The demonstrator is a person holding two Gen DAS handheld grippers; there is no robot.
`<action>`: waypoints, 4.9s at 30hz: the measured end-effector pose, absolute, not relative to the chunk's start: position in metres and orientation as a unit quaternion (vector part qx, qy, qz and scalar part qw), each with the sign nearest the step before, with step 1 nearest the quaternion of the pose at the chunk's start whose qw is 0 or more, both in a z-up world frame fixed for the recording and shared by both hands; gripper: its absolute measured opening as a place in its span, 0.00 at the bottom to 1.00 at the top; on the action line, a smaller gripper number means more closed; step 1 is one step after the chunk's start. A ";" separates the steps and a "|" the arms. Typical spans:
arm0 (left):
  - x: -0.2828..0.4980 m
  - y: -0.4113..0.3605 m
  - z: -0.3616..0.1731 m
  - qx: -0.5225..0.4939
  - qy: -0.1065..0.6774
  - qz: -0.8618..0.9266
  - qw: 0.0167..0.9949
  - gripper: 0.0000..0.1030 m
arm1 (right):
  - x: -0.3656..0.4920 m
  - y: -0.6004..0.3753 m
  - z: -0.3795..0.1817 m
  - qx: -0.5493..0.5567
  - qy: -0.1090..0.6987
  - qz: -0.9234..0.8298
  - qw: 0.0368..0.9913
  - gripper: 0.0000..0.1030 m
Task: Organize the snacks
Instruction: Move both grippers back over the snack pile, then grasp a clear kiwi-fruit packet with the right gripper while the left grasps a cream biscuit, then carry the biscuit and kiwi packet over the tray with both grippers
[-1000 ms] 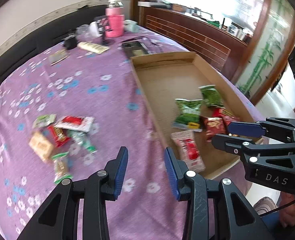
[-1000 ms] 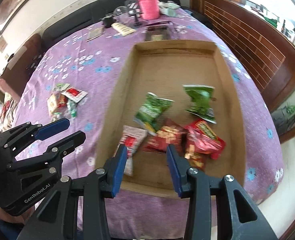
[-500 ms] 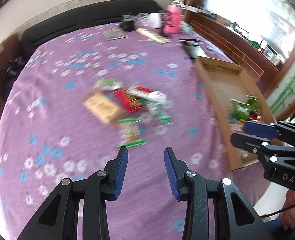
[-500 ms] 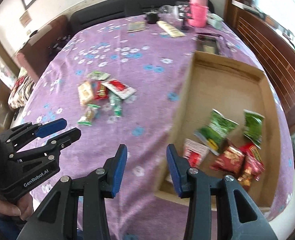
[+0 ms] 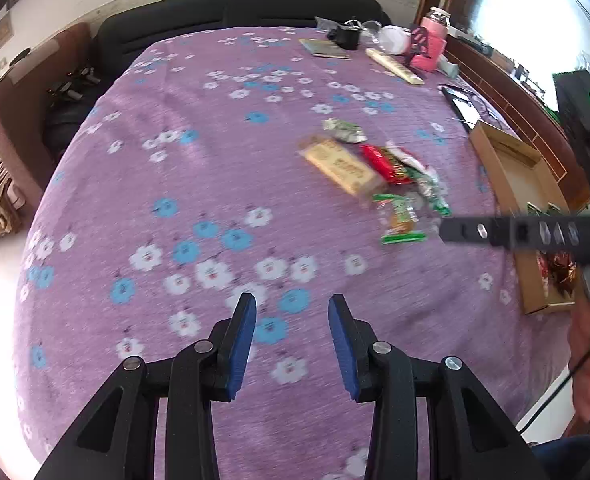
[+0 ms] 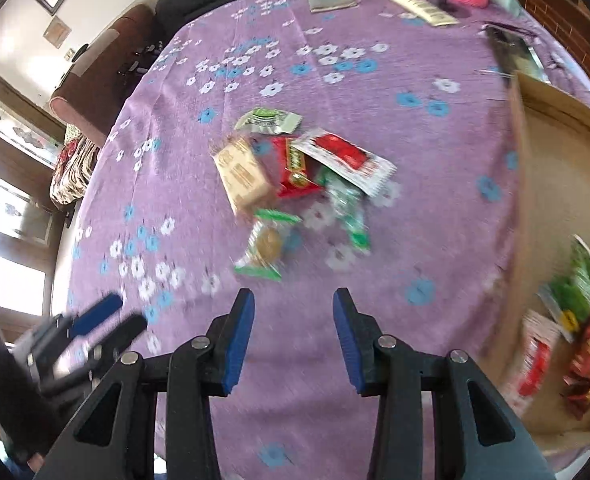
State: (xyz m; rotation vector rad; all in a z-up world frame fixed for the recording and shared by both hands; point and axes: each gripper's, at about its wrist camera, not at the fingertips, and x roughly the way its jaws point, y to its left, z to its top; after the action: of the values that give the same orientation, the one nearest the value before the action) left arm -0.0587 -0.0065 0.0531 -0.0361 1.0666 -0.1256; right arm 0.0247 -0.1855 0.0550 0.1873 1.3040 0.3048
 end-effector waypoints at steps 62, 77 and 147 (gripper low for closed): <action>-0.006 -0.046 0.019 -0.023 0.550 -0.061 0.833 0.40 | -0.019 -0.234 0.058 0.024 0.583 0.137 0.800 0.19; 0.017 -0.050 0.018 -0.011 0.552 -0.068 0.831 0.42 | -0.022 -0.228 0.059 0.028 0.581 0.122 0.804 0.19; -0.043 -0.317 0.066 0.143 0.491 -0.331 0.793 0.34 | -0.060 -0.454 0.085 0.169 0.527 -0.059 0.831 0.19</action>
State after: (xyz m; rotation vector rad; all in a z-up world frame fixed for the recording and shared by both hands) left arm -0.0428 -0.3169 0.0657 0.3076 1.0553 -0.7113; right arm -0.0596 -0.4536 0.0852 0.3591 1.1171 -0.1243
